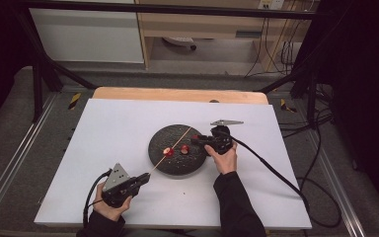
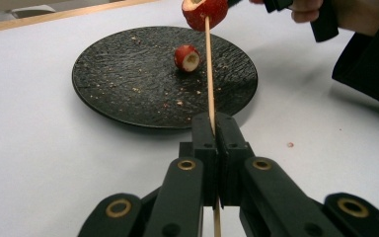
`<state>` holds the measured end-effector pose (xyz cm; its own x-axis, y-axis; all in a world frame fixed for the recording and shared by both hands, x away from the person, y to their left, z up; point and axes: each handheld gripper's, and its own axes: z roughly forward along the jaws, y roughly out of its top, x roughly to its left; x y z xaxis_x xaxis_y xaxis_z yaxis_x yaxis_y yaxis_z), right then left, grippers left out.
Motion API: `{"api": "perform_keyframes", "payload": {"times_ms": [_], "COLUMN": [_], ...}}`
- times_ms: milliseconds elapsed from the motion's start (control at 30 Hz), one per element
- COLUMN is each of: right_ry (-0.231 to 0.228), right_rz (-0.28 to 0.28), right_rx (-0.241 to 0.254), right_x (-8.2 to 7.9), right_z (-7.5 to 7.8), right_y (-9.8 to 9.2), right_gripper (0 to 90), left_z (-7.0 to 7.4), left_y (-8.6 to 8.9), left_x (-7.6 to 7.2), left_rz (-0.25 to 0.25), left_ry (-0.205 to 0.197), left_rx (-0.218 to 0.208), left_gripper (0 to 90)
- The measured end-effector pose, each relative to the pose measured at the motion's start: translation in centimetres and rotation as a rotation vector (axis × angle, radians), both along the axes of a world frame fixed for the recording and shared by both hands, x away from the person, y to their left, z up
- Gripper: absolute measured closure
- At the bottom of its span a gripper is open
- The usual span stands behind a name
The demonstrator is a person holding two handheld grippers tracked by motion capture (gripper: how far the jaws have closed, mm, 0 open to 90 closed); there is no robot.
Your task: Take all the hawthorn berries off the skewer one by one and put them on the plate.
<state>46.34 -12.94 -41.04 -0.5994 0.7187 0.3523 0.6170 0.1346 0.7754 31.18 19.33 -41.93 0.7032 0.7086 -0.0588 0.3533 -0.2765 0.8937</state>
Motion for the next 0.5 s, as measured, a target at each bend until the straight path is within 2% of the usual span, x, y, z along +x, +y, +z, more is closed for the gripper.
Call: {"api": "perform_keyframes", "payload": {"times_ms": [267,500], "right_ry": [0.038,0.051], "right_rz": [0.023,0.042], "right_rx": [-0.047,-0.076], "right_x": [-0.7,-0.9], "right_z": [-2.3,-3.2], "right_y": [0.7,0.9], "right_gripper": [61.7,61.0], "left_z": [0.0,-0.1], "left_y": [0.0,0.0], "left_x": [0.0,0.1], "left_rz": [0.000,0.000], "left_ry": [0.002,0.003], "left_rx": [0.001,0.003], "left_gripper": [88.0,88.0]}}
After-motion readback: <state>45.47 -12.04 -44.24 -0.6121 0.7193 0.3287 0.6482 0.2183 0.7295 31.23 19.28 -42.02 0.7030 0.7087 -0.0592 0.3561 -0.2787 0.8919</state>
